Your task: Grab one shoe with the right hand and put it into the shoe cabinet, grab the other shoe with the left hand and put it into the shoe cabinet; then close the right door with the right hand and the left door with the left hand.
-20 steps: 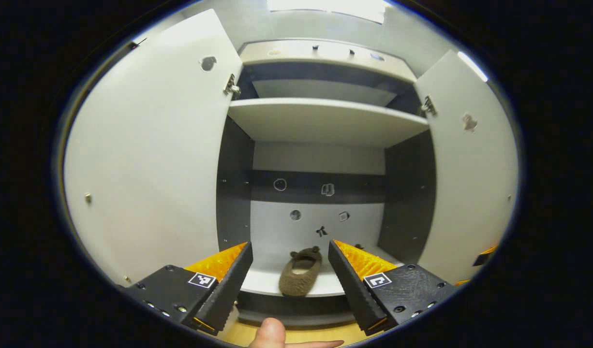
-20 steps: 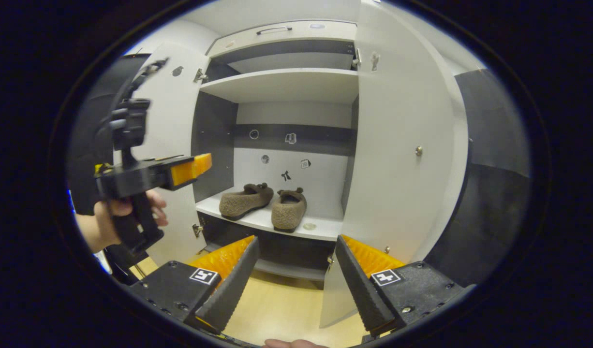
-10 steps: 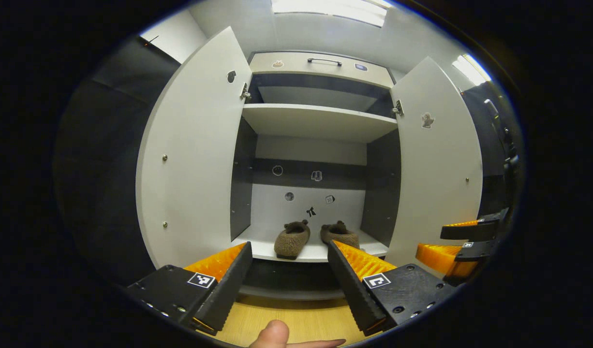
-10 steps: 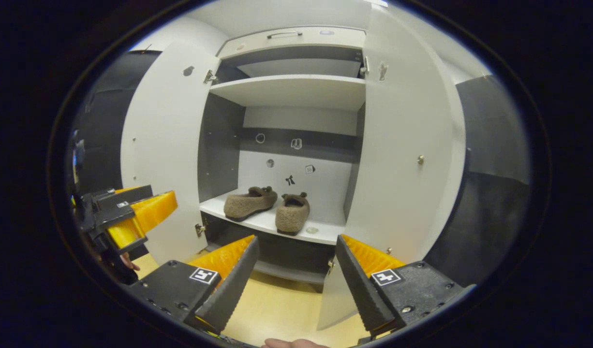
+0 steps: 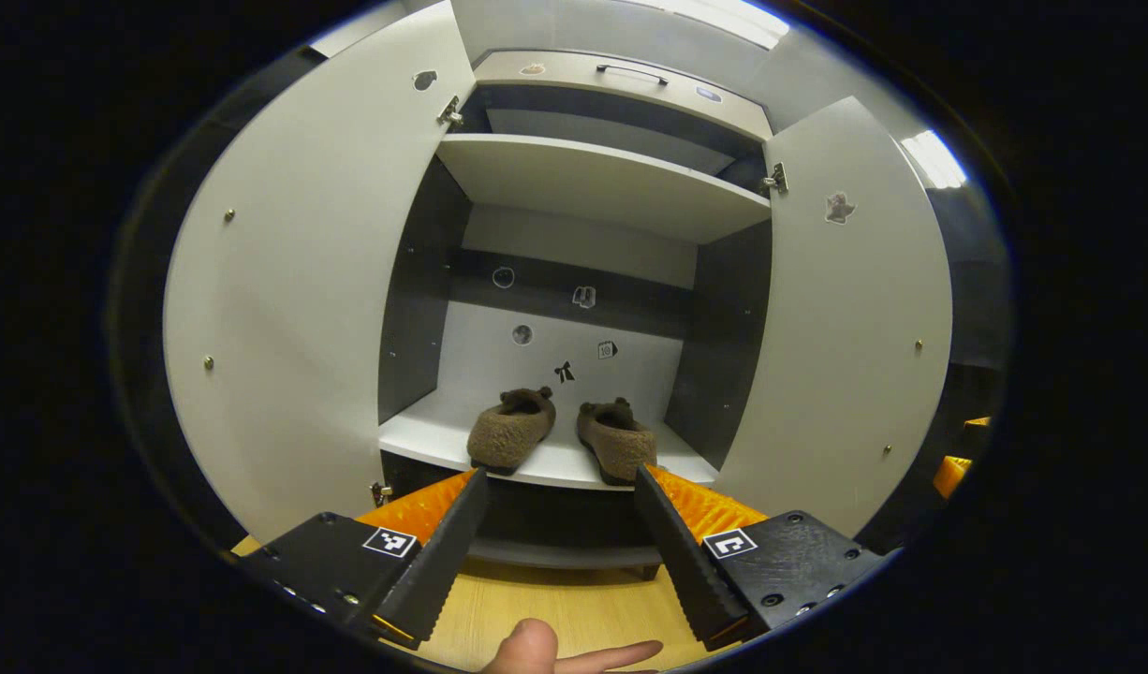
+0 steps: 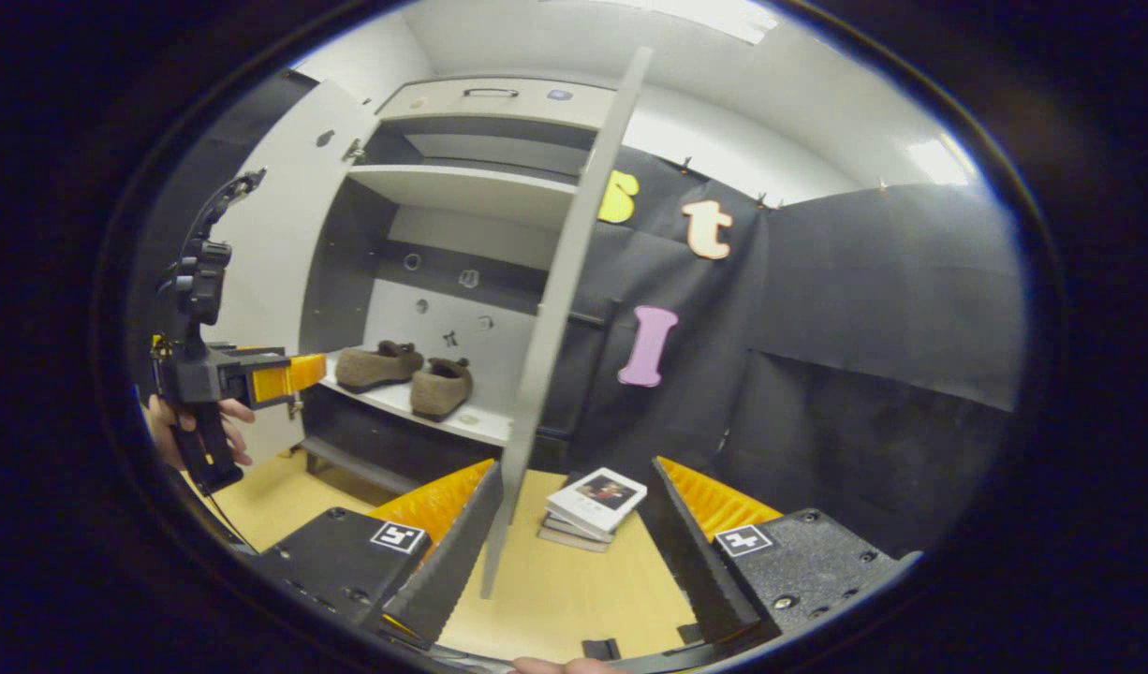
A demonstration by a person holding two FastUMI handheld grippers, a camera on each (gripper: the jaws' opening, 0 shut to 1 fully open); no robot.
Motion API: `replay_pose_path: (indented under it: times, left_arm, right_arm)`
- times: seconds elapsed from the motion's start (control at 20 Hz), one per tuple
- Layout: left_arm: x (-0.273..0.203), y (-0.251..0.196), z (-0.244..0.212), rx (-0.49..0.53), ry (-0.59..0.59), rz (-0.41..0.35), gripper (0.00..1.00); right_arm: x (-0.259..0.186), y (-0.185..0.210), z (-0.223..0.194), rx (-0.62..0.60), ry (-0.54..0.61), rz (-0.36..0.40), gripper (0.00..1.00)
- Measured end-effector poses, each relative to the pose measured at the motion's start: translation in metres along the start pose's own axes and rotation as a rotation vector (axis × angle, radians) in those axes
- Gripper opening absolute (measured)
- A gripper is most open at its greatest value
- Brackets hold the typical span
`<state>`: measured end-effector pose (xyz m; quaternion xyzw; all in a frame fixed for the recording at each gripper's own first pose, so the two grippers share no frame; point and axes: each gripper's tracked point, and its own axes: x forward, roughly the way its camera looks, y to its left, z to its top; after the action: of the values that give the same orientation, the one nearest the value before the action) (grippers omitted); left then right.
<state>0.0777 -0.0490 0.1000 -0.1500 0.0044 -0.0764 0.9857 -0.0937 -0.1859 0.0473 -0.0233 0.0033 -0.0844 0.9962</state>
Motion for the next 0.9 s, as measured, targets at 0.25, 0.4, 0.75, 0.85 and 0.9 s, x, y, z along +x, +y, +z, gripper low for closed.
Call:
replay_pose_path:
  times: [0.25,0.4,0.75,0.85,0.9]
  left_arm:
    - [0.006,-0.015,-0.023,0.017,0.089,-0.019,0.95]
    - [0.001,-0.007,-0.03,0.069,0.102,0.02,0.95]
    - [-0.009,0.019,-0.046,0.087,0.138,0.124,0.95]
    - [-0.01,0.029,-0.046,0.083,0.139,0.152,1.0]
    - [-0.011,0.035,-0.046,0.085,0.139,0.173,0.95]
  right_arm:
    - [0.049,0.005,0.001,0.135,0.058,0.082,1.0]
    - [0.068,0.014,0.001,0.103,0.044,0.117,0.96]
    - [0.069,0.055,0.009,0.06,0.02,0.245,0.88]
    - [0.068,0.07,0.012,0.056,0.015,0.28,0.88]
    - [0.068,0.077,0.014,0.057,0.012,0.298,0.88]
